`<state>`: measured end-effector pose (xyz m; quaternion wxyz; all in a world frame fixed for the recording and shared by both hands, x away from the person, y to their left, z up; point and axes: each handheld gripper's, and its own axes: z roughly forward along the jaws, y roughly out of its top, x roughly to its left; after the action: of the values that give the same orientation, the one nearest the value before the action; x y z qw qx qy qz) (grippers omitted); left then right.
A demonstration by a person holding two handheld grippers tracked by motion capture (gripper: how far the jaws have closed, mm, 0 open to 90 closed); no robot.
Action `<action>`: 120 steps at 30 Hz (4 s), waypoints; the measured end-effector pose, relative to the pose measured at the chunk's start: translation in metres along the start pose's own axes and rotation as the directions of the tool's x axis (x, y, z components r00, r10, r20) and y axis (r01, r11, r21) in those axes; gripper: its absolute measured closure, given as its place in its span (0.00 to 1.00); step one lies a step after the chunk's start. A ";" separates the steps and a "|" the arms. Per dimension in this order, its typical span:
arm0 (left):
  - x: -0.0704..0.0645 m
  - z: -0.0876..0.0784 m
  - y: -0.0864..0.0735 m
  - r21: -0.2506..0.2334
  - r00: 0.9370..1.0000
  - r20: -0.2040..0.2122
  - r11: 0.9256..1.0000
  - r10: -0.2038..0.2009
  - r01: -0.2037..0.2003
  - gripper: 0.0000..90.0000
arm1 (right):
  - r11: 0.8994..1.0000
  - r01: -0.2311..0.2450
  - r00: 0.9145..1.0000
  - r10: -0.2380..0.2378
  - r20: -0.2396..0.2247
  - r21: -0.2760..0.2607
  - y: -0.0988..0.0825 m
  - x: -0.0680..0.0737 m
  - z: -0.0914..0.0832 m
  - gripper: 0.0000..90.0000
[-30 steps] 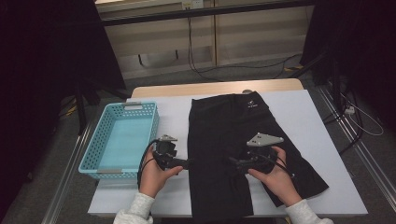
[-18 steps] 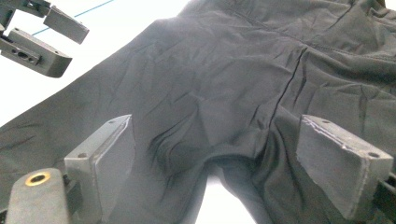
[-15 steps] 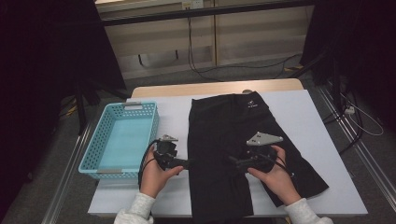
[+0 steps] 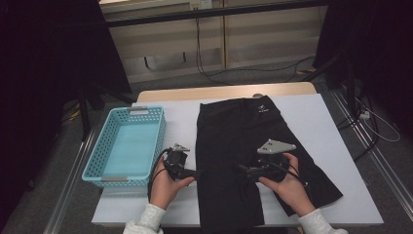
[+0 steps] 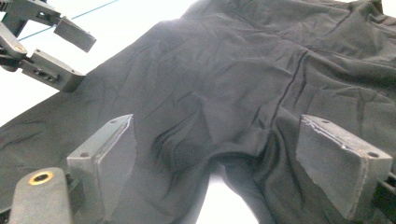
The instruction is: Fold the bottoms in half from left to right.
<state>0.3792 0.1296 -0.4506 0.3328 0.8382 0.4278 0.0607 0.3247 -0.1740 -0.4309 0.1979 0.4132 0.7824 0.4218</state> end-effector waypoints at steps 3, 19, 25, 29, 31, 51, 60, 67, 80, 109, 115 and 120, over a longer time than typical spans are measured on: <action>0.001 0.000 0.000 -0.011 1.000 -0.010 1.000 -0.024 0.024 0.12 | 1.000 0.000 1.000 0.000 0.004 -0.001 0.000 -0.001 0.000 0.14; -0.020 0.005 0.000 0.010 0.999 -0.012 0.999 0.040 -0.040 0.19 | 1.000 0.003 1.000 -0.003 -0.008 0.017 -0.003 0.000 0.001 0.14; -0.027 0.004 0.000 -0.002 0.999 0.030 1.000 0.017 -0.017 0.34 | 1.000 0.010 1.000 -0.009 -0.012 0.018 -0.002 0.002 0.003 0.14; -0.030 0.004 0.001 0.003 0.999 0.047 1.000 0.005 -0.005 0.43 | 1.000 0.011 1.000 -0.011 -0.014 0.018 -0.002 0.003 0.003 0.14; -0.031 0.005 0.001 -0.006 0.999 0.051 1.000 -0.016 0.016 0.52 | 1.000 0.014 1.000 -0.013 -0.015 0.020 -0.002 0.003 0.003 0.14; -0.033 0.008 0.001 -0.014 0.993 0.086 0.997 -0.075 0.076 0.81 | 0.999 0.023 1.000 -0.023 -0.015 0.023 -0.002 0.004 0.003 0.14; -0.028 -0.003 -0.005 -0.009 0.997 0.028 0.997 -0.074 0.074 0.61 | 1.000 0.022 1.000 -0.022 -0.017 0.022 -0.003 0.003 0.002 0.14; -0.032 -0.005 -0.012 -0.013 0.993 0.049 0.994 -0.105 0.106 0.63 | 0.999 0.025 1.000 -0.025 -0.017 0.021 -0.002 0.004 0.003 0.14; -0.035 0.003 -0.006 -0.011 0.983 0.122 0.991 -0.135 0.137 0.99 | 0.999 0.026 1.000 -0.025 -0.012 0.037 -0.003 0.004 0.008 0.15; -0.048 -0.007 0.010 -0.106 0.981 0.183 0.990 -0.068 0.089 0.99 | 0.997 -0.043 0.999 0.045 -0.016 0.069 0.036 -0.009 0.063 0.20; -0.051 -0.005 0.011 -0.116 0.981 0.185 0.990 -0.058 0.081 0.99 | 0.996 -0.038 0.999 0.039 -0.019 0.081 0.043 -0.007 0.075 0.20; -0.050 -0.007 0.011 -0.135 0.984 0.171 0.988 -0.053 0.076 0.99 | 0.995 -0.039 0.999 0.041 -0.020 0.088 0.046 -0.003 0.089 0.19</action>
<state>0.3523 0.0906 -0.4297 0.4275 0.8004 0.4201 0.0094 0.4073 -0.1183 -0.4431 0.1625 0.4324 0.7939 0.3955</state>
